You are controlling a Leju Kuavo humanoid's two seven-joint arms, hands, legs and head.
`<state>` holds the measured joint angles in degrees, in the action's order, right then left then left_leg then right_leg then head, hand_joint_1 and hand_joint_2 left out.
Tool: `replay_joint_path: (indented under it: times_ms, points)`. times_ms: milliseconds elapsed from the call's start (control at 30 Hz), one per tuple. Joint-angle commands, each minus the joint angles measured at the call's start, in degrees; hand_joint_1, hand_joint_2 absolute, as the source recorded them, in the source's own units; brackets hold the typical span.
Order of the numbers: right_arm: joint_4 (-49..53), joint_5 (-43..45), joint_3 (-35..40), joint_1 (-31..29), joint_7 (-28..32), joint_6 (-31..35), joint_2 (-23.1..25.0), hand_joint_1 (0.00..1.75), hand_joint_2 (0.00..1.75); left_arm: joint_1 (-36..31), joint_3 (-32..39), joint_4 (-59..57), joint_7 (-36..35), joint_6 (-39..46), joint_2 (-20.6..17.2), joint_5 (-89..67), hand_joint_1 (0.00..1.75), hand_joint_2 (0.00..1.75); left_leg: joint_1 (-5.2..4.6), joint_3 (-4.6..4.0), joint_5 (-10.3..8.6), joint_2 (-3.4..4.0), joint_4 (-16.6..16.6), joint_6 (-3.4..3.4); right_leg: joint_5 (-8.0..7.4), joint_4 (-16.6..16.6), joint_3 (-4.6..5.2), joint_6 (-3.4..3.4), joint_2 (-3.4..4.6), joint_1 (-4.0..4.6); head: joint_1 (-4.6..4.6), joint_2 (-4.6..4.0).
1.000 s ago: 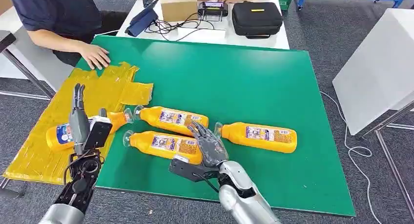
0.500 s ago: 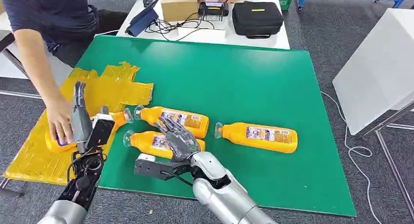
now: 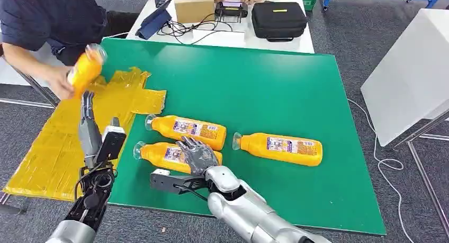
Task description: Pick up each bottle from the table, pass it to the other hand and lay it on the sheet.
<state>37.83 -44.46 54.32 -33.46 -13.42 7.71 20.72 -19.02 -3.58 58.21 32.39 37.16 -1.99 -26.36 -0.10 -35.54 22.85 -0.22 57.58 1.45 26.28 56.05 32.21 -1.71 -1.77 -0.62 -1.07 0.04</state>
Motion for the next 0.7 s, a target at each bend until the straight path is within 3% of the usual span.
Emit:
replay_joint_path:
  times_ms: [33,67,100,133,333,700]
  points:
    - [-8.9,2.0,7.4,-4.2,-0.3,-3.0,-0.7,0.0,1.75,-0.7,-0.1,0.3,-0.7,-0.6,1.3,-0.2,0.0,0.0,0.04,0.17,0.05,-0.01,0.0,-0.07,0.05,-0.1,-0.21,0.05,0.09,0.02,-0.02,-0.02]
    - [-9.3,2.0,8.9,-4.7,0.3,-4.2,-0.7,0.0,1.75,-0.9,-0.1,0.0,-0.6,-0.8,1.3,-0.2,0.0,0.0,0.02,0.1,0.02,-0.01,0.0,-0.05,0.02,-0.1,-0.13,0.03,0.06,0.01,0.0,-0.02]
    - [-9.5,2.3,9.3,-4.5,0.6,-4.3,-0.7,1.47,1.75,-1.0,-0.1,-0.2,-0.5,-0.9,1.4,-0.2,0.0,0.0,0.03,0.16,0.04,-0.02,0.0,-0.07,0.05,-0.1,-0.2,0.05,0.08,0.02,0.0,-0.02]
    - [-9.5,2.3,9.3,-4.5,0.6,-4.3,-0.7,1.75,1.75,-1.0,-0.1,-0.2,-0.5,-0.9,1.4,-0.2,0.0,0.0,0.03,0.12,0.02,-0.01,0.0,-0.06,0.03,-0.1,-0.15,0.04,0.07,0.02,0.0,-0.02]
    - [-10.7,5.6,14.3,-4.8,1.5,-8.1,-0.7,1.75,1.75,-3.3,0.1,-4.4,1.6,-0.6,2.1,1.1,0.0,0.0,0.05,0.28,0.02,-0.08,-0.1,-0.1,0.05,-0.1,-0.32,0.08,0.03,0.04,0.0,-0.02]
    - [-13.3,6.0,15.7,-4.7,1.3,-8.9,-0.7,1.75,1.75,-5.1,-0.2,-7.4,2.9,-1.0,2.1,2.4,0.0,0.0,0.05,0.43,0.0,-0.05,-0.1,-0.06,0.02,-0.1,-0.38,0.05,0.07,0.03,-0.02,-0.02]
